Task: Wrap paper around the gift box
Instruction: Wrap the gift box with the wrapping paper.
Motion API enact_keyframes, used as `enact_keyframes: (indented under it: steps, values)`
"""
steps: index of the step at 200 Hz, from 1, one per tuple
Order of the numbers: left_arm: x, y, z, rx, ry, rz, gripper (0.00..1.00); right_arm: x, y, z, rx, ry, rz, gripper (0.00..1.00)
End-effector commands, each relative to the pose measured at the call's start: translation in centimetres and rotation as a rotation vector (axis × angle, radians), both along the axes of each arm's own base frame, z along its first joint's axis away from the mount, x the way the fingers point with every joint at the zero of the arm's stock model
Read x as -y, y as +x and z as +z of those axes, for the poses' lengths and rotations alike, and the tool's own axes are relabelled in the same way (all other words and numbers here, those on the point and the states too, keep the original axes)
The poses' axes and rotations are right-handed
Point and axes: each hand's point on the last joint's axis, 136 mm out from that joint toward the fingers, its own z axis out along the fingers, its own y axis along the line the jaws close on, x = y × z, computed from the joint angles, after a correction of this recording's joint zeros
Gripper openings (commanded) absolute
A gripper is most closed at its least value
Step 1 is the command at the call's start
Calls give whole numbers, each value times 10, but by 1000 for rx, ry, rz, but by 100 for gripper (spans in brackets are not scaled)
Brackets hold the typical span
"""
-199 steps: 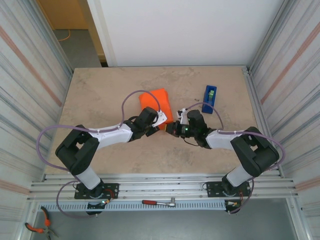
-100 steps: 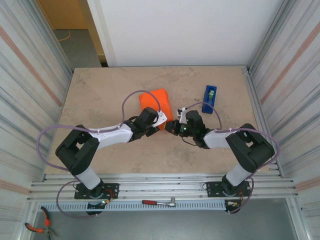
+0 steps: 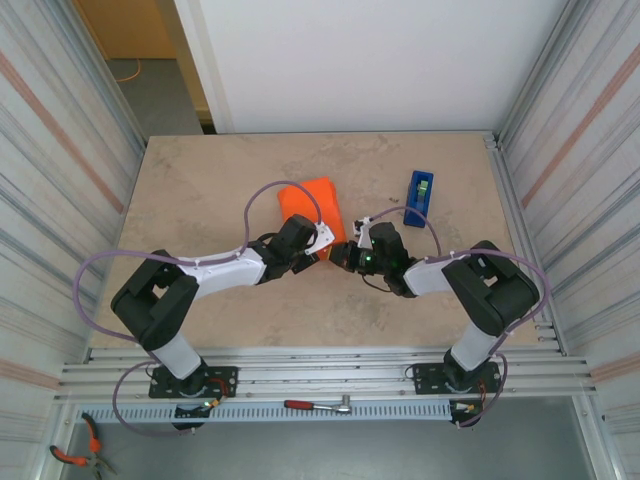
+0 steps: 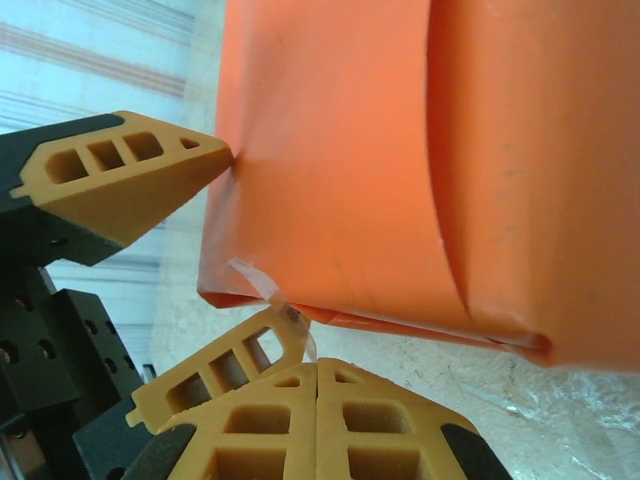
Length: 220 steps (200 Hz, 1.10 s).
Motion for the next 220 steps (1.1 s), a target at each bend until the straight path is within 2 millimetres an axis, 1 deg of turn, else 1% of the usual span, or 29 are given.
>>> enact_keyframes:
  steps: [1,76,178,202,220]
  values:
    - [-2,-13,-4,-40,15,-15,62,-2,14,9,19,29,-33,0]
    - [-2,-13,-5,-38,19,-16,62,-4,20,8,7,41,-31,0]
    - [-1,-14,-4,-37,20,-18,62,-1,14,4,-14,33,-28,0]
    - [-1,-15,-6,-42,21,-20,60,1,13,4,-16,28,-33,10]
    - [-1,-14,-5,-41,22,-19,59,2,11,3,-17,25,-32,14]
